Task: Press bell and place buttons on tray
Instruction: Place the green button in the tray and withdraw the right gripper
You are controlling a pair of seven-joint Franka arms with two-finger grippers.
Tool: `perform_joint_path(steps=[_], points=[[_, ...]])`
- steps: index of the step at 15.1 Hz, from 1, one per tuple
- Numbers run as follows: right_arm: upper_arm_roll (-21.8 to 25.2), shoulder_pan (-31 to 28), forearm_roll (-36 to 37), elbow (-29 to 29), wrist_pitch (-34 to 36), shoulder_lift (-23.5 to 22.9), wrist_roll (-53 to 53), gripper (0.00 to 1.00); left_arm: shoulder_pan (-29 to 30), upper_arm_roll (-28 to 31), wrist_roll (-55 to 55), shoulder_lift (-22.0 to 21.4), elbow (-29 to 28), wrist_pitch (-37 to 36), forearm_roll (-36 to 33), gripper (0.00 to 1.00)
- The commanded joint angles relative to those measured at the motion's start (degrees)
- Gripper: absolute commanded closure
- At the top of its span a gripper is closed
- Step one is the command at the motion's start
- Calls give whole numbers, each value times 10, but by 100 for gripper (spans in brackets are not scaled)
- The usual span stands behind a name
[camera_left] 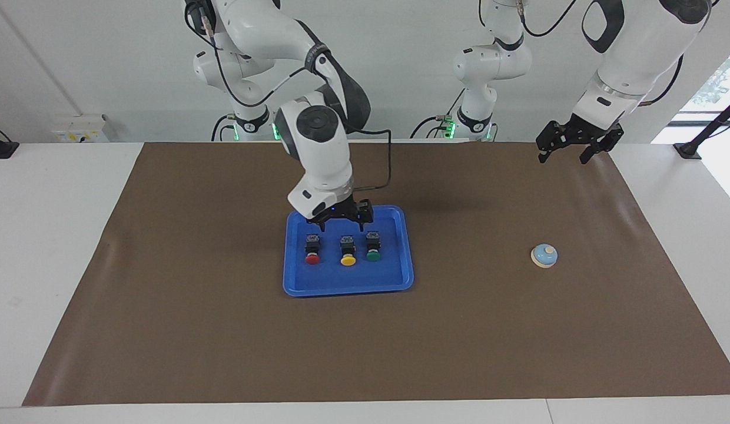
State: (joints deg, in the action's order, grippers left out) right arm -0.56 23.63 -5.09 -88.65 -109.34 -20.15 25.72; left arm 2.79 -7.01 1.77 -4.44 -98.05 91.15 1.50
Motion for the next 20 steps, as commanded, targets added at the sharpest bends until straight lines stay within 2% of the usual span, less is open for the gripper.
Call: perform_joint_path(steps=[1, 10, 15, 20], points=[[-7, -41, 3, -14, 23, 30, -71, 0, 1, 0, -6, 0, 4, -11, -10, 0], [-7, -163, 8, -108, 40, 126, -247, 0, 1, 0, -6, 0, 4, -11, -10, 0], [-7, -208, 18, -110, 126, 176, -299, 0, 1, 0, -6, 0, 4, -11, -10, 0], [-7, -241, 35, -128, 153, 219, -300, 0, 1, 0, -6, 0, 4, -11, -10, 0]])
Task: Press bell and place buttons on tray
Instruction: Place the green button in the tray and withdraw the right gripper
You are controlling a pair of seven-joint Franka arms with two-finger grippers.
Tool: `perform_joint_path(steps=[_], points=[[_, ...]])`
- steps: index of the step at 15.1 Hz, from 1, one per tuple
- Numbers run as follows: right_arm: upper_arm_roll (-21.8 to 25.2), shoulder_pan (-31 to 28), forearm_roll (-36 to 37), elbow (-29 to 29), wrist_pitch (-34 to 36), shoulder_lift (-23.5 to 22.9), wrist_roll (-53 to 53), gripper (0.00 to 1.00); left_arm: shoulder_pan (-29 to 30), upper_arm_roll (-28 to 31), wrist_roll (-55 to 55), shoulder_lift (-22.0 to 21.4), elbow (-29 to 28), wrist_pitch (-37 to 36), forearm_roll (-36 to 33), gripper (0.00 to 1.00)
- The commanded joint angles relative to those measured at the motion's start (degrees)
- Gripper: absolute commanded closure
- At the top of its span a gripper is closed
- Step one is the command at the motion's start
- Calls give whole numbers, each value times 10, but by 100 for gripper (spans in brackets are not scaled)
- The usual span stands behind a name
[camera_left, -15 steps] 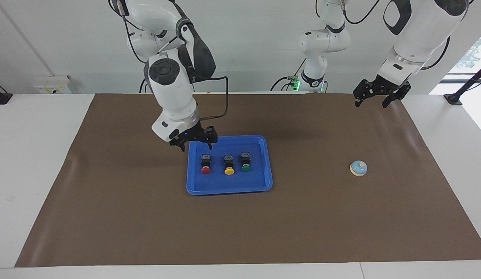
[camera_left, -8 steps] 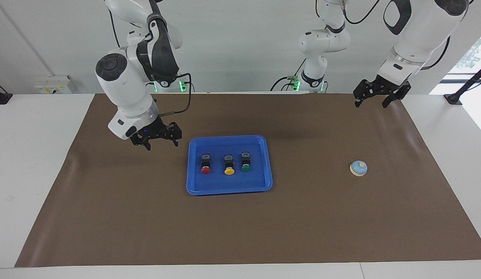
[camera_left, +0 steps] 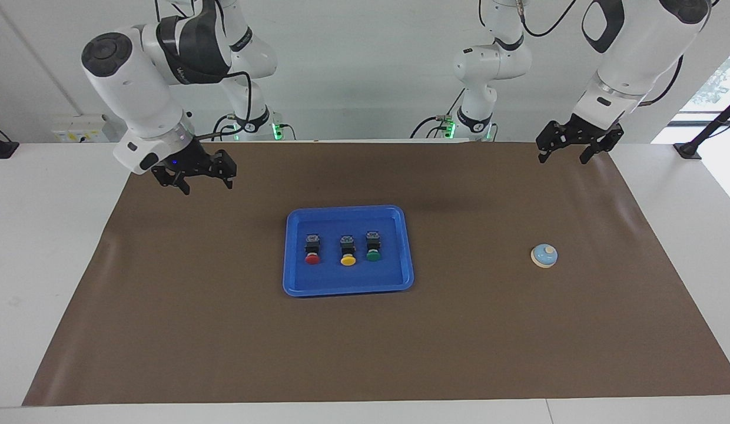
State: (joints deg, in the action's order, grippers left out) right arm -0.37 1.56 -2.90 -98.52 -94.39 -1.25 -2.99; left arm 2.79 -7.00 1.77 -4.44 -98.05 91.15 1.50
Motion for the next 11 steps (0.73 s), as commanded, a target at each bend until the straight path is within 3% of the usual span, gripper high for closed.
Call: perform_joint_path(steps=[1, 11], points=[[-9, -23, 14, -30, 3, 34, -14, 0, 1, -1, -6, 0, 4, -11, -10, 0], [-9, -43, 17, -11, 12, 52, -15, 0, 1, 0, -6, 0, 4, -11, -10, 0]])
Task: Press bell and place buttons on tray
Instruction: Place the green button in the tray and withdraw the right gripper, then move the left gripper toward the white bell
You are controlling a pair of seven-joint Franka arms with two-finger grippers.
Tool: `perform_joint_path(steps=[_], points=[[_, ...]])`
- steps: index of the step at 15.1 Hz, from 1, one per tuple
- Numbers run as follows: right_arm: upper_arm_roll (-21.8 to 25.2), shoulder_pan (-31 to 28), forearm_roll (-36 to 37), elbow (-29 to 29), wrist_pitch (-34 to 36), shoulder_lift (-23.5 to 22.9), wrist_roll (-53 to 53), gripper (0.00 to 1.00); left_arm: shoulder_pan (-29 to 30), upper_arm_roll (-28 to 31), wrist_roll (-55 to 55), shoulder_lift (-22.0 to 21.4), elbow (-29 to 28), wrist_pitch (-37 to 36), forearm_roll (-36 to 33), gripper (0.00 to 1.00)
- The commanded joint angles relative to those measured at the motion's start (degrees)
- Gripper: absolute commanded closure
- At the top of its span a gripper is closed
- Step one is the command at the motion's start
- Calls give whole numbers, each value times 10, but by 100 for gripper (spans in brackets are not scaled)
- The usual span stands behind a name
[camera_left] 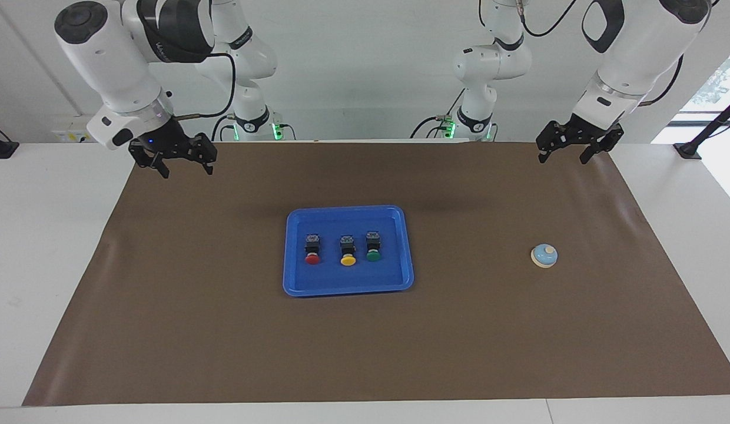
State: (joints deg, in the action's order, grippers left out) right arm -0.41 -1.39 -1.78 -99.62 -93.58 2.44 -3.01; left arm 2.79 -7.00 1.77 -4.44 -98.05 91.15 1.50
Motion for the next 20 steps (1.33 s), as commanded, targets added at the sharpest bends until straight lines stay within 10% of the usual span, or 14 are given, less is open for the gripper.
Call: perform_joint_path(steps=[1, 20], points=[[-8, -13, 5, 3, 5, 21, -14, 0, 1, 0, -6, 0, 4, -11, -10, 0], [-7, -15, 16, 24, 33, 33, -9, 0, 1, 0, -6, 0, 4, -11, -10, 0]])
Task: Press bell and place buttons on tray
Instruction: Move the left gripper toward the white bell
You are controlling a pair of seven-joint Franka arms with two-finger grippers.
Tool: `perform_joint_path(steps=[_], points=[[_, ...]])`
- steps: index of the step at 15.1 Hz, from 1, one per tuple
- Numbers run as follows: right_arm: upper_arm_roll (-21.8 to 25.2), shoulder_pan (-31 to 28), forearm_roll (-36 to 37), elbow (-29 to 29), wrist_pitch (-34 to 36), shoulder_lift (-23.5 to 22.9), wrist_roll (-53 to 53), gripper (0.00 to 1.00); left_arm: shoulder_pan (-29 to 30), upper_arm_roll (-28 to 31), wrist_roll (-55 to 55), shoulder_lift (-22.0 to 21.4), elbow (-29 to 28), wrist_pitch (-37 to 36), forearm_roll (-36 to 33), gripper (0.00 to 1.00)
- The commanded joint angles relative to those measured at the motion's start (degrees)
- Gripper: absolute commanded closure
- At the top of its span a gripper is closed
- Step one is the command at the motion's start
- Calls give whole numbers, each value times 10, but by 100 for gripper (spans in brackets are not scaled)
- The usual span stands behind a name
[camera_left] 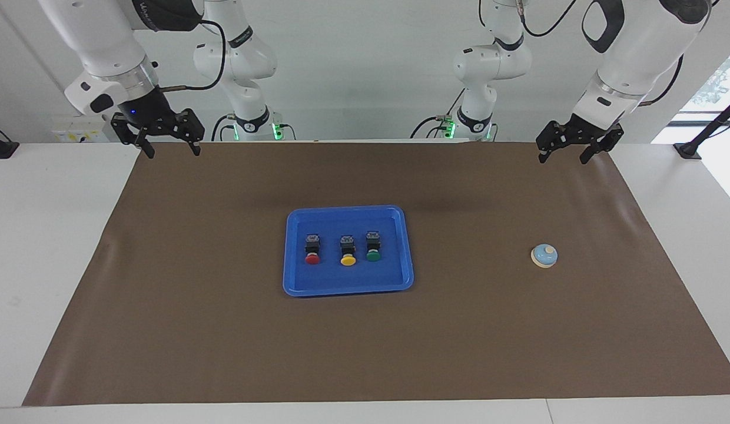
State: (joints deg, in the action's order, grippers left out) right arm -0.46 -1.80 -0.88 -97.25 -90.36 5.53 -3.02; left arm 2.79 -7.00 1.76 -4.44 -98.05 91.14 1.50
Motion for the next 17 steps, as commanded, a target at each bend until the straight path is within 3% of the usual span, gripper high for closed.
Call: perform_joint_path(steps=[1, 4, 5, 6, 7, 8, 12, 17], points=[[-7, -12, 7, 0, 1, 3, -8, 0, 1, -1, -5, -2, 1, -17, -10, 0], [-7, -22, 7, 0, 11, 3, -7, 0, -7, -1, -14, -4, -1, -29, -10, 0], [-7, -25, 7, 0, 16, 3, -7, 0, -7, -1, -17, -4, 0, -32, -10, 30], [-8, -25, 7, 0, 18, 3, -6, 0, -6, -1, -18, -5, -2, -33, -10, 66], [-8, -25, 7, 0, 19, 3, -1, 0, -4, -1, -18, -7, -13, -26, -10, 94], [-8, -24, 7, 0, 19, 3, 7, 0, 1, 0, -18, -15, -29, -14, -10, 100], [-9, -22, 7, 0, 19, 3, 23, 0, 12, 5, -11, -28, -75, 47, -10, 100], [-9, -20, 7, 0, 18, 3, 23, 0, 25, 4, 0, 10, -121, 146, -10, 100]])
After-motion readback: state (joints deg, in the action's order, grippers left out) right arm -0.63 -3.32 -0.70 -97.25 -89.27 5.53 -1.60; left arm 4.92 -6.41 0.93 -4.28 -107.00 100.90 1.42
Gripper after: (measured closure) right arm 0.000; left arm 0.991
